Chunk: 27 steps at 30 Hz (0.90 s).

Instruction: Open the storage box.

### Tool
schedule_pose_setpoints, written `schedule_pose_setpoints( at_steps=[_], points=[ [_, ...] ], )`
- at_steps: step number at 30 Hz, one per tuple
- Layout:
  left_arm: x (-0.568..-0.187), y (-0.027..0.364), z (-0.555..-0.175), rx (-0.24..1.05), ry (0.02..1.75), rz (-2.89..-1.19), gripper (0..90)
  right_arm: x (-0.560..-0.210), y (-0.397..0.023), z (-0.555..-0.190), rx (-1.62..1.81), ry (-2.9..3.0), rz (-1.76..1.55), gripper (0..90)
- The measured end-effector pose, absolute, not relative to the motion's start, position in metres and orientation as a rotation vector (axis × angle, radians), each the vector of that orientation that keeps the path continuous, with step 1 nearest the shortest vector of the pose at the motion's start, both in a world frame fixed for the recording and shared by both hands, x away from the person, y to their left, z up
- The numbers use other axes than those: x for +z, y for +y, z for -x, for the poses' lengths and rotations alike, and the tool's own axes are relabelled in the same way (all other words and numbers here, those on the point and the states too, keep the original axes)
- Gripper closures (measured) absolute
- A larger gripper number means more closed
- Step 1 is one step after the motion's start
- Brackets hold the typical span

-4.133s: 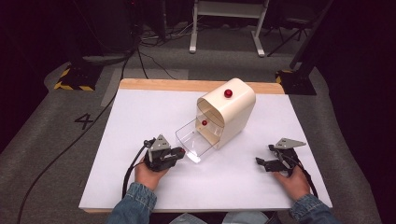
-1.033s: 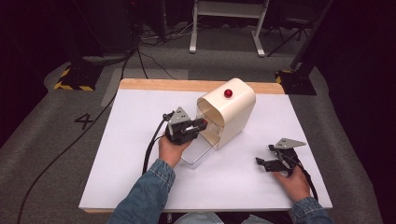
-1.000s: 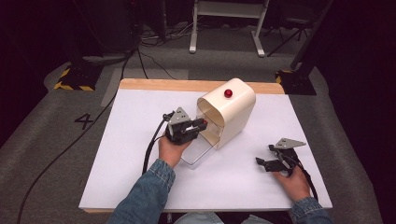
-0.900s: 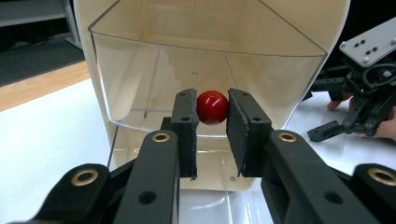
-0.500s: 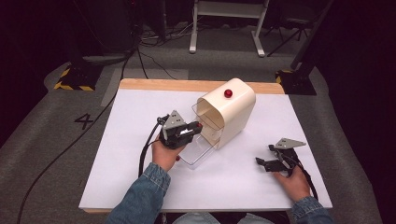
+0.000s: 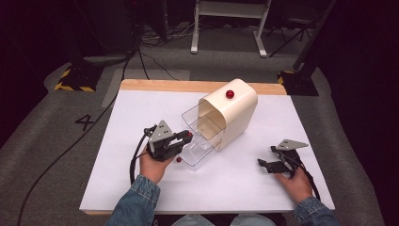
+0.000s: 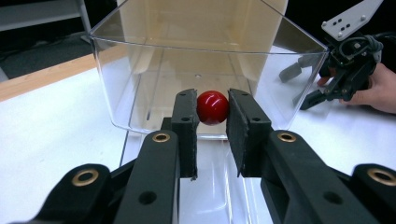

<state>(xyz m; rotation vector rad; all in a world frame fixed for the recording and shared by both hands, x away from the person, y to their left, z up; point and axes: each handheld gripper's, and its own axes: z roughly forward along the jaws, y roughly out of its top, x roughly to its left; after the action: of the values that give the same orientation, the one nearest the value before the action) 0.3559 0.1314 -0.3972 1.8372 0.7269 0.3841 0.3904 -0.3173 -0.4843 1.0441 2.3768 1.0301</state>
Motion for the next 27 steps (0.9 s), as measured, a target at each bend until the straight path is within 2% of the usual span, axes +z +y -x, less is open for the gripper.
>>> schedule_pose_setpoints(
  at_steps=[13,14,16,17,27],
  points=[
    [-0.401,0.143,-0.346,0.375,0.747,-1.838,73.1,-0.484,-0.318,-0.391,1.030,2.378,-1.044,15.4],
    [-0.401,0.144,-0.347,0.364,0.746,-1.840,72.4,-0.484,-0.318,-0.391,1.031,2.378,-1.044,15.4],
    [-0.403,0.145,-0.350,0.336,0.764,-1.839,60.3,-0.484,-0.318,-0.391,1.030,2.378,-1.044,15.3],
    [-0.404,0.146,-0.351,0.320,0.767,-1.846,58.9,-0.484,-0.318,-0.391,1.030,2.378,-1.044,15.4],
    [-0.412,0.145,-0.353,0.300,0.766,-1.908,54.2,-0.484,-0.318,-0.391,1.032,2.378,-1.044,15.4]
  ],
)
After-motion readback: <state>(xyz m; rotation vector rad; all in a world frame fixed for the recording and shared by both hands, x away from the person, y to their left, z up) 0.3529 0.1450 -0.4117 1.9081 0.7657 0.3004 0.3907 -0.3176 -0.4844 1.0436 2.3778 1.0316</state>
